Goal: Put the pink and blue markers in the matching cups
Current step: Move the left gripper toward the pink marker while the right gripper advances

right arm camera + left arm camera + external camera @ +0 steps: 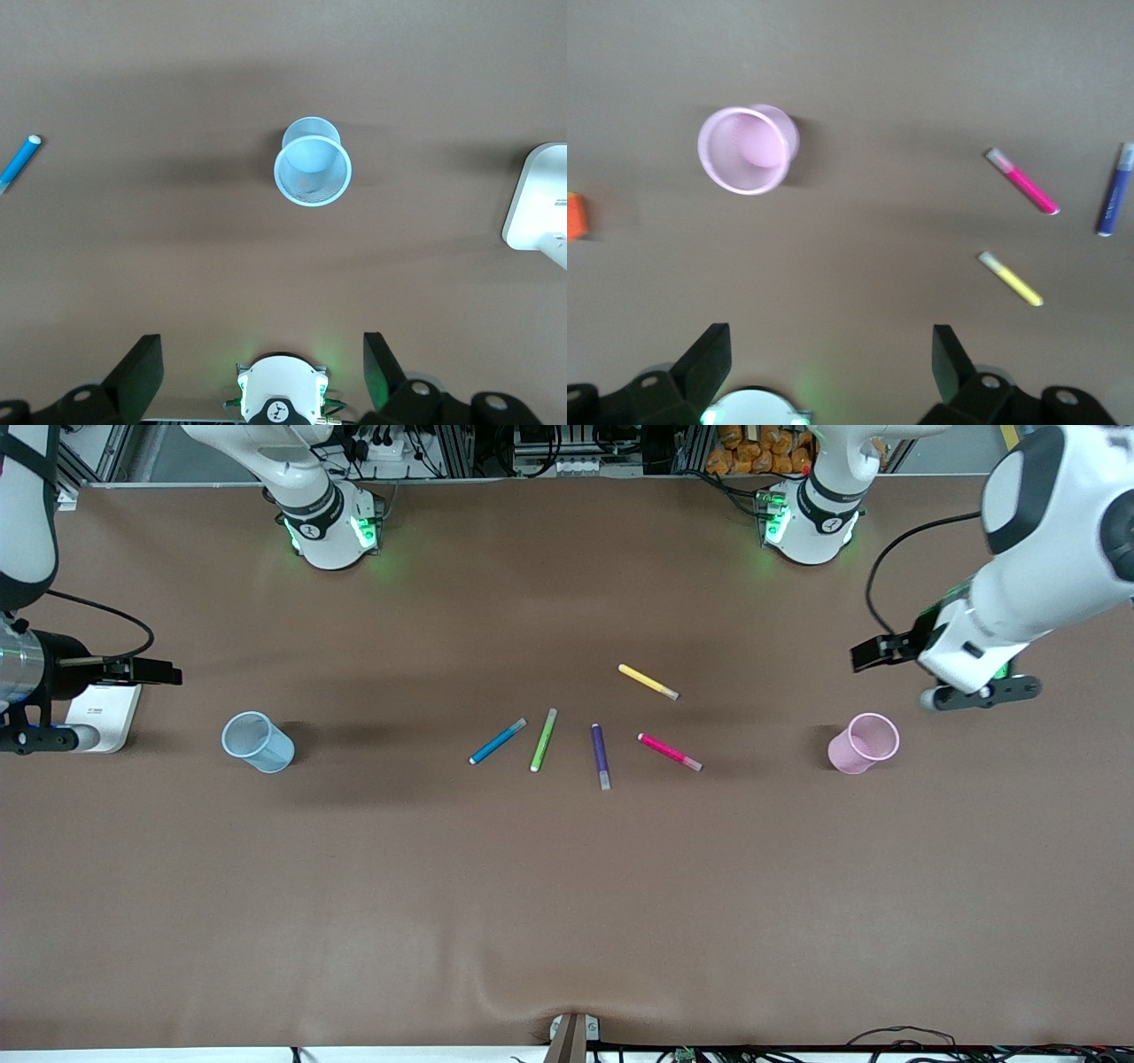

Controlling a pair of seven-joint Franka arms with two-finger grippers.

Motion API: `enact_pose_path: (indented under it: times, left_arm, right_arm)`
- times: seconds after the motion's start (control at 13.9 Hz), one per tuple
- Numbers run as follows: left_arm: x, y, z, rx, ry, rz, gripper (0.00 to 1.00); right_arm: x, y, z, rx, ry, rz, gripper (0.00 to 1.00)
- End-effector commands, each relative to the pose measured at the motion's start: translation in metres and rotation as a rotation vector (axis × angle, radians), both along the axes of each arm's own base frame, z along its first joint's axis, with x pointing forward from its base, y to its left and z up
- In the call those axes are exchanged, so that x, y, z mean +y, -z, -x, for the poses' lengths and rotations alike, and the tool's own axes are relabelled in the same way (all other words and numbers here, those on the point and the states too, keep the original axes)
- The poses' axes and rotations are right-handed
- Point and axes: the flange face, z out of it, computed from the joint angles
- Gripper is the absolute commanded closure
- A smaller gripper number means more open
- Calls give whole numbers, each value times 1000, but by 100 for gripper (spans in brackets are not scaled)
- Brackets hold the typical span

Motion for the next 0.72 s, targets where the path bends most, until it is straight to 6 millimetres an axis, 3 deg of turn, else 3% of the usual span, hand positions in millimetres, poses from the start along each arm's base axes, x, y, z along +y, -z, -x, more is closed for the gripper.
enact_pose_path:
  times: [0.0, 0.29, 0.5, 0.65]
  left_arm:
    - [-19, 33, -5, 43, -65, 31, 0]
    - [-65, 79, -14, 80, -225, 24, 0]
    - [-108, 121, -15, 103, -366, 4, 0]
    - [-128, 142, -16, 109, -451, -1, 0]
  right_arm:
    - [-4, 3, -1, 10, -4, -7, 0]
    - [-16, 30, 17, 138, 93, 18, 0]
    - [12, 29, 26, 233, 250, 110, 0]
    - [21, 30, 28, 255, 262, 125, 0]
